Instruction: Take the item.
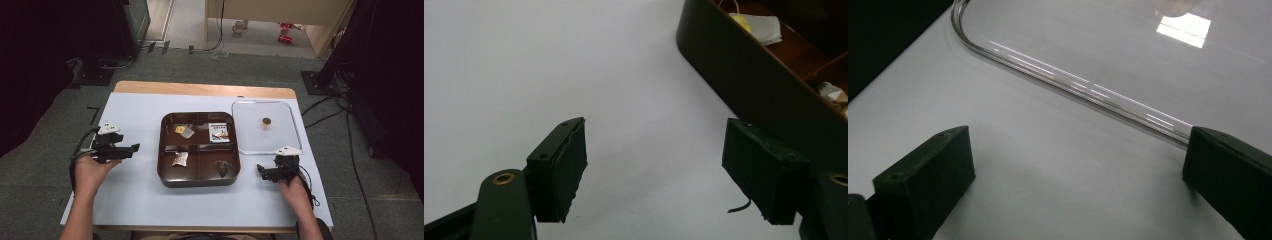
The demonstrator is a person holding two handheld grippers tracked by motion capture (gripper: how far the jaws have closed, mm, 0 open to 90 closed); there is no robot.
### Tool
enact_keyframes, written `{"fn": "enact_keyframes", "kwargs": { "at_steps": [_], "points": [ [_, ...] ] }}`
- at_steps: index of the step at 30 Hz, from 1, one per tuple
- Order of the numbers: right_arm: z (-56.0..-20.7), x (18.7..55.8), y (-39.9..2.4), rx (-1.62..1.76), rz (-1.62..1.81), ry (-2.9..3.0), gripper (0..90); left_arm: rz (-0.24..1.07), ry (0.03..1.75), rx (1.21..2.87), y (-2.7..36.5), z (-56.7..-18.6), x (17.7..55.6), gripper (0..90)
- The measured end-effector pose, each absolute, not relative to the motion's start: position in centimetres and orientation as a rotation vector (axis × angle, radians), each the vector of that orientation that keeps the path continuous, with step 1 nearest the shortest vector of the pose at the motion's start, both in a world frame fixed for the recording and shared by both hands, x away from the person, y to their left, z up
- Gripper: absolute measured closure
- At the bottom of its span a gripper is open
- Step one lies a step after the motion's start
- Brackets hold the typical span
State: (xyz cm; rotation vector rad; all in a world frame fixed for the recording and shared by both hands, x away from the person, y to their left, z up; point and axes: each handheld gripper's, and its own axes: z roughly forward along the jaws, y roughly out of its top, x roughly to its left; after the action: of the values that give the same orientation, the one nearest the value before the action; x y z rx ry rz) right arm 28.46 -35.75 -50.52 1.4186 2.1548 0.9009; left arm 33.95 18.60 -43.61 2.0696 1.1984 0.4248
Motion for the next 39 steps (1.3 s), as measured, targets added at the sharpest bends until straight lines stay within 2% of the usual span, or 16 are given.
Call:
{"fn": "enact_keyframes", "kwargs": {
  "at_steps": [11,15,28,34,39],
  "points": [
    [-50.5,28.5,-35.7,1.419,0.901,2.154,0.0,0.408,1.137,2.086,17.0,-42.8,33.6,26.6],
    [-50.5,28.5,-35.7,1.418,0.901,2.155,0.0,0.408,1.104,2.09,16.4,-42.5,33.4,29.4],
    [-50.5,28.5,-35.8,1.418,0.901,2.155,0.0,0.348,1.023,2.127,13.9,-41.8,32.9,28.7],
    [-50.5,28.5,-35.8,1.418,0.902,2.154,0.0,0.311,0.96,2.115,12.7,-41.1,32.7,25.6],
    [-50.5,28.5,-35.8,1.418,0.902,2.154,0.0,0.33,0.936,2.109,12.0,-40.8,32.4,27.3]
  ]
}}
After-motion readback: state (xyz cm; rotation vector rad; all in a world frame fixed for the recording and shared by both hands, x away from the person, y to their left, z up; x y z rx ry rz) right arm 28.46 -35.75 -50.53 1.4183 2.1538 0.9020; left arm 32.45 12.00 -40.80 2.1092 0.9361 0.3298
